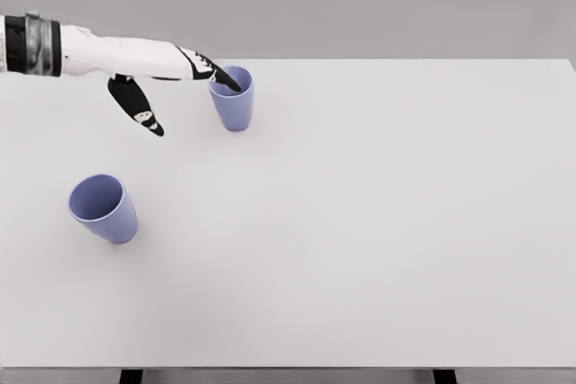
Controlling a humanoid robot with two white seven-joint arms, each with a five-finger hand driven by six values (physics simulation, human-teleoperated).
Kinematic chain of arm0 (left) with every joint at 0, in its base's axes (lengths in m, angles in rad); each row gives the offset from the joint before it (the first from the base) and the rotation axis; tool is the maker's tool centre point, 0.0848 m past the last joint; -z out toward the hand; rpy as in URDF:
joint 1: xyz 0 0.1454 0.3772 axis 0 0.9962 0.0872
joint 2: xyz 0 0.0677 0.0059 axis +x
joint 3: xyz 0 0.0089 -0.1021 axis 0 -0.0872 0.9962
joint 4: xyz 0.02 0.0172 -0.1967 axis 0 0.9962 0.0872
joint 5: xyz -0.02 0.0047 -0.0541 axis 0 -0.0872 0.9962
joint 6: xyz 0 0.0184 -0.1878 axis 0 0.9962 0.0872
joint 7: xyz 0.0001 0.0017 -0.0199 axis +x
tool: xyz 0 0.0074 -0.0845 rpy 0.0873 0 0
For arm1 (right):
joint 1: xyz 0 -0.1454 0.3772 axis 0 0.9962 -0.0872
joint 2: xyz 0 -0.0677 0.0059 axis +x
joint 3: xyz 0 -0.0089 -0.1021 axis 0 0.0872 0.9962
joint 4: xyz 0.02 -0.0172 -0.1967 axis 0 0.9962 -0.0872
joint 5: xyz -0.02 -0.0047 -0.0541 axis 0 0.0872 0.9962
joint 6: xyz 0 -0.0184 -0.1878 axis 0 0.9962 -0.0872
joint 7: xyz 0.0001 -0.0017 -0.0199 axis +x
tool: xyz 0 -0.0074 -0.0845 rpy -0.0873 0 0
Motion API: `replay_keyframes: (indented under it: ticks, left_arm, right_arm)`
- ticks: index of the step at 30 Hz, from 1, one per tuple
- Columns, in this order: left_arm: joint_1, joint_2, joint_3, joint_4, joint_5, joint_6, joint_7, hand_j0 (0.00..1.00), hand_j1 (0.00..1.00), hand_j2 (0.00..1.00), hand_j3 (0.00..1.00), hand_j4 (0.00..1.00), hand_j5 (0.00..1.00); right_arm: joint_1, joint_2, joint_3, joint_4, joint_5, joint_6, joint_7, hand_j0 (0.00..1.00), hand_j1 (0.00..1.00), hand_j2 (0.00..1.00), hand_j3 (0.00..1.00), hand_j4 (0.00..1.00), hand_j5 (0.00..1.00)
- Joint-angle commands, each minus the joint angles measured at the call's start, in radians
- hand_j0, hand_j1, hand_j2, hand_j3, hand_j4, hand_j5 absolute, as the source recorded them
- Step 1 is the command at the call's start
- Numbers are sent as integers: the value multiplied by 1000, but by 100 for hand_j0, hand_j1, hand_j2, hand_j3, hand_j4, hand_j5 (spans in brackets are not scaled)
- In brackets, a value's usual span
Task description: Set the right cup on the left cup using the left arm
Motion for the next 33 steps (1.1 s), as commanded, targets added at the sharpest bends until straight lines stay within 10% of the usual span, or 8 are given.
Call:
replay_keyframes:
  ticks: [1,20,33]
  left_arm:
    - [-3,-2,-7,11,21,3,0,100,100,100,100,100,100]
    - [55,-423,45,691,-22,3,10,100,100,100,100,100,100]
    - [95,-481,84,714,-103,3,12,100,100,100,100,100,100]
  right_arm:
    - [2,0,-1,-5,2,-1,2,100,100,100,100,100,100]
    - [18,0,0,8,-1,0,0,100,100,100,100,100,100]
    - [18,0,1,8,-1,0,0,100,100,100,100,100,100]
